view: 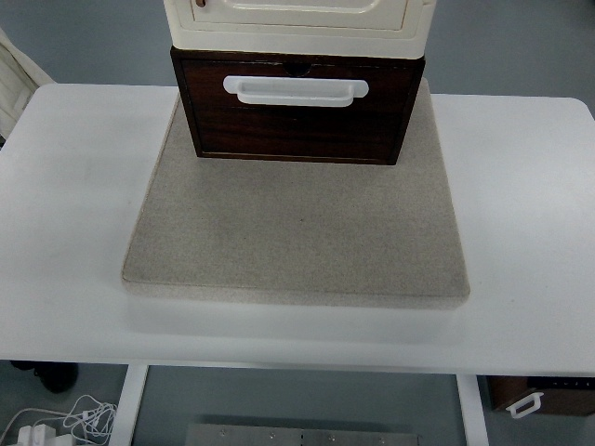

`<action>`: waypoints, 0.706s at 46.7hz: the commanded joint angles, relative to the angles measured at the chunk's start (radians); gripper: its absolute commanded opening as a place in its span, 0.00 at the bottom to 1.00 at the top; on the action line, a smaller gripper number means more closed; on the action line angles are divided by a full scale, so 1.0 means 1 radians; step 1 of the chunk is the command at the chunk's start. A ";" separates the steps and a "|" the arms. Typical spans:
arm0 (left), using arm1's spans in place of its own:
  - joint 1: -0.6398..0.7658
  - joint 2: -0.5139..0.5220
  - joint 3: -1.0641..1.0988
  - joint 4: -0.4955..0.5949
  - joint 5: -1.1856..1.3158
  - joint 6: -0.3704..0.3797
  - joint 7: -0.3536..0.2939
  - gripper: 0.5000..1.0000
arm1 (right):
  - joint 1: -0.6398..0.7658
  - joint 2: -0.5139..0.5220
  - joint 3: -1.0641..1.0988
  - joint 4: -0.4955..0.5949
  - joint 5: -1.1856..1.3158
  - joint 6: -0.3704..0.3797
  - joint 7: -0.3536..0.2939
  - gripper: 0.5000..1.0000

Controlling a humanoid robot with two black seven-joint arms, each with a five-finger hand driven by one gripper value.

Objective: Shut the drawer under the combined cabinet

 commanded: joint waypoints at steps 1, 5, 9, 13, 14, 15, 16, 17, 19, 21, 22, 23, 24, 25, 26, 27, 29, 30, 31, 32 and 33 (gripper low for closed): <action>0.044 -0.001 0.038 0.002 -0.004 0.000 -0.007 1.00 | 0.000 0.000 -0.002 0.000 0.000 0.000 0.000 0.90; 0.078 -0.004 0.042 0.001 -0.003 0.000 -0.010 1.00 | 0.000 0.000 0.000 0.000 0.000 0.000 0.000 0.90; 0.089 -0.013 0.073 0.002 -0.003 0.003 -0.010 1.00 | 0.000 0.000 -0.002 0.000 0.000 0.000 0.000 0.90; 0.090 -0.031 0.110 0.004 -0.004 0.014 -0.010 1.00 | 0.000 0.000 -0.002 0.000 0.000 -0.001 0.000 0.90; 0.090 -0.033 0.116 0.004 -0.003 0.017 -0.010 1.00 | 0.000 0.000 -0.002 0.000 0.000 0.000 0.000 0.90; 0.090 -0.034 0.121 0.004 -0.003 0.023 -0.010 1.00 | 0.000 0.000 0.000 0.000 0.000 0.000 0.000 0.90; 0.090 -0.036 0.124 0.004 -0.004 0.029 -0.010 1.00 | 0.000 0.000 -0.002 0.000 0.000 0.000 0.000 0.90; 0.090 -0.039 0.125 0.004 -0.004 0.034 -0.010 1.00 | 0.000 0.000 -0.002 0.000 0.000 0.000 0.000 0.90; 0.090 -0.048 0.127 0.004 -0.006 0.040 -0.014 1.00 | 0.000 0.000 -0.002 0.000 0.000 0.000 0.000 0.90; 0.092 -0.059 0.125 0.005 -0.007 0.040 -0.022 1.00 | 0.000 0.000 -0.002 0.000 0.000 0.000 0.000 0.90; 0.094 -0.063 0.127 0.008 -0.006 0.040 -0.027 1.00 | 0.000 0.000 0.000 0.000 0.000 0.000 0.000 0.90; 0.094 -0.068 0.127 0.014 -0.006 0.040 -0.031 1.00 | 0.000 0.000 0.000 0.000 0.000 0.000 0.000 0.90; 0.097 -0.073 0.127 0.020 -0.006 0.041 -0.033 1.00 | 0.000 0.000 0.000 0.000 0.000 0.000 0.000 0.90; 0.101 -0.079 0.127 0.027 -0.006 0.041 -0.033 1.00 | 0.000 0.000 -0.002 0.000 0.000 -0.001 0.000 0.90; 0.104 -0.088 0.128 0.031 -0.006 0.040 -0.034 1.00 | 0.000 0.000 -0.002 0.000 0.000 -0.001 0.000 0.90; 0.109 -0.096 0.128 0.033 -0.004 0.041 -0.034 1.00 | 0.000 0.000 -0.002 0.000 0.000 0.000 0.000 0.90; 0.112 -0.109 0.128 0.034 -0.006 0.041 -0.034 1.00 | 0.000 0.000 -0.002 0.000 0.000 0.000 0.000 0.90; 0.112 -0.114 0.128 0.036 -0.006 0.041 -0.034 1.00 | 0.000 0.000 0.000 0.000 0.001 0.000 0.000 0.90; 0.112 -0.119 0.128 0.036 -0.006 0.043 -0.034 1.00 | 0.000 0.000 0.000 0.000 0.001 0.000 0.000 0.90; 0.113 -0.123 0.128 0.036 -0.006 0.044 -0.034 1.00 | 0.000 0.000 0.000 0.000 0.001 0.000 0.000 0.90; 0.113 -0.128 0.128 0.036 -0.004 0.046 -0.034 1.00 | 0.000 0.000 0.001 0.000 0.001 0.000 0.000 0.90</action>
